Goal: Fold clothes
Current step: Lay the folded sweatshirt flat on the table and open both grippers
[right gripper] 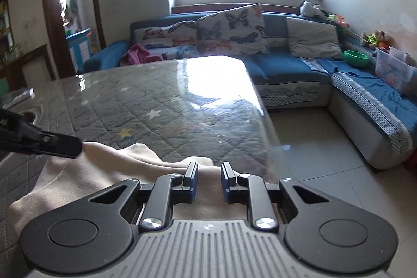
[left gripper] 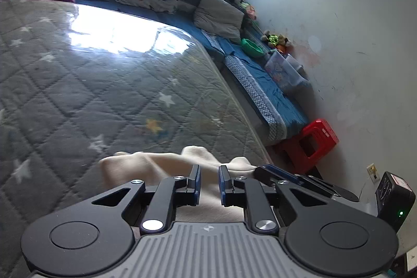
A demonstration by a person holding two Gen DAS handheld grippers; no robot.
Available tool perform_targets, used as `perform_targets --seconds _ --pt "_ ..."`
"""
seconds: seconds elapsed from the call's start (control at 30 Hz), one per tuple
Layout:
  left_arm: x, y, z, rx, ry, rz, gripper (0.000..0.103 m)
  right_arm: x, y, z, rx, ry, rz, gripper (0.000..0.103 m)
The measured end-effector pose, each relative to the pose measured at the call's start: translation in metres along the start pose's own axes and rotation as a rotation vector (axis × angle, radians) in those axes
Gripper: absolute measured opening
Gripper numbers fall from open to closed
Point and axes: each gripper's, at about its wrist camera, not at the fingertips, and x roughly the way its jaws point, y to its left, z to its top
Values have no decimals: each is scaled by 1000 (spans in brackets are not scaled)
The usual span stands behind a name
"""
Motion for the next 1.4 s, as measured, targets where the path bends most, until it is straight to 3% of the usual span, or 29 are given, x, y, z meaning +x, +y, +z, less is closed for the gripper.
perform_targets --seconds 0.43,0.7,1.0,1.23,1.4 --pt "34 -5 -4 39 40 17 16 14 7 -2 -67 9 -6 29" --pt "8 -19 -15 94 30 0 16 -35 1 -13 -30 -24 12 33" --pt "-21 -34 -52 208 29 3 17 -89 15 -55 -19 -59 1 36" --pt "-25 -30 -67 232 32 38 17 -90 17 -69 -9 -58 -24 37" --pt "-38 -26 -73 236 18 46 25 -98 19 -71 -5 -73 -21 39"
